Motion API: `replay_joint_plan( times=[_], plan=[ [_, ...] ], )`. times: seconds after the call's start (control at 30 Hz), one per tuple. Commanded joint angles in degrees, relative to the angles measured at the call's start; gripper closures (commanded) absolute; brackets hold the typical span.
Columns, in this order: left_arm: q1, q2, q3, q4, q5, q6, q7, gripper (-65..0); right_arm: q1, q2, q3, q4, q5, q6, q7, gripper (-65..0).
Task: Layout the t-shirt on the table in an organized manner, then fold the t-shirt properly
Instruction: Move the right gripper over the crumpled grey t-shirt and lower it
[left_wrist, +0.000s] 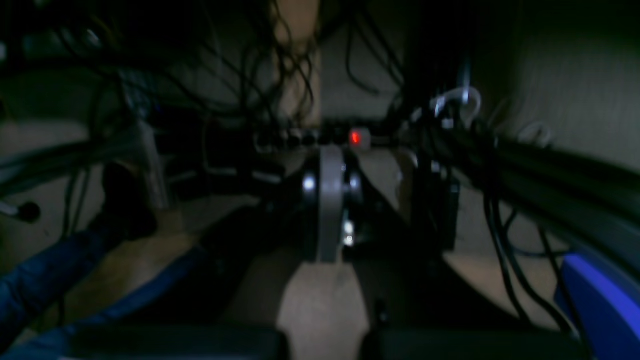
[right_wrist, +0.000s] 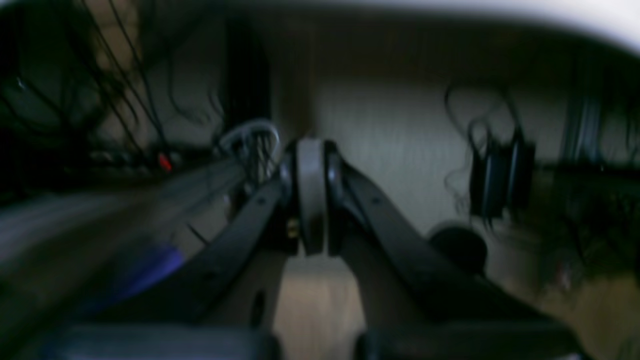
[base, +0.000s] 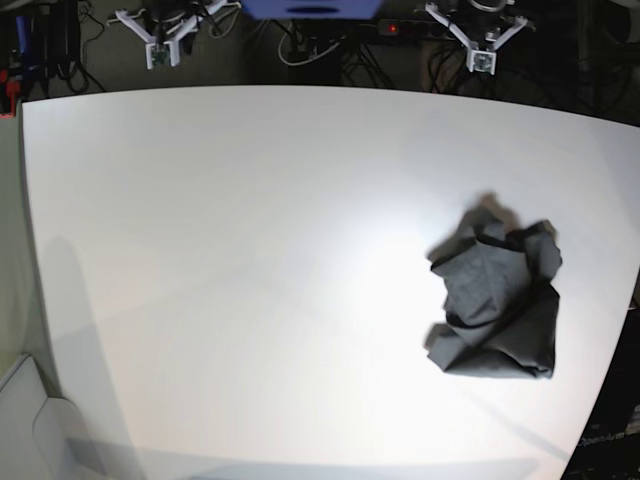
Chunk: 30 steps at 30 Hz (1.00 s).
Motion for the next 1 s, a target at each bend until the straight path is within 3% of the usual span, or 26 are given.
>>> replay_joint_plan(
  times=[0.0, 0.33, 0.47, 0.53, 0.7, 0.97],
  plan=[
    [1.5, -0.1, -0.1, 2.0, 0.1, 0.0, -0.4, -0.2, -1.1, 0.2, 0.1, 2.7, 0.0, 0.2, 0.8, 0.0],
    [5.7, -0.1, -2.3, 16.2, 0.1, -0.3, -0.4, -0.2, 1.0, 0.2, -1.5, 8.2, 0.0, 0.9, -0.1, 0.0],
    [5.3, 0.6, -6.6, 17.0, -0.1, -7.9, -0.2, -0.4, 4.3, 0.0, -3.8, 8.3, 0.0, 5.0, -0.4, 0.0],
    [5.1, 2.1, -10.3, 17.1, -2.3, -12.7, 0.0, -0.4, 5.9, -0.1, -5.4, 8.5, 0.0, 5.1, -0.5, 0.0],
    [2.6, 4.4, -20.7, 16.6, -8.4, -20.9, 0.3, -0.4, 11.0, 0.2, -9.6, 8.7, 0.0, 5.2, -4.3, 0.0],
    [-0.2, 4.8, -26.6, 16.3, -9.3, -27.5, 0.3, -0.4, 21.7, 1.7, -21.2, 8.7, 0.0, 5.2, -12.8, 0.0]
  ],
)
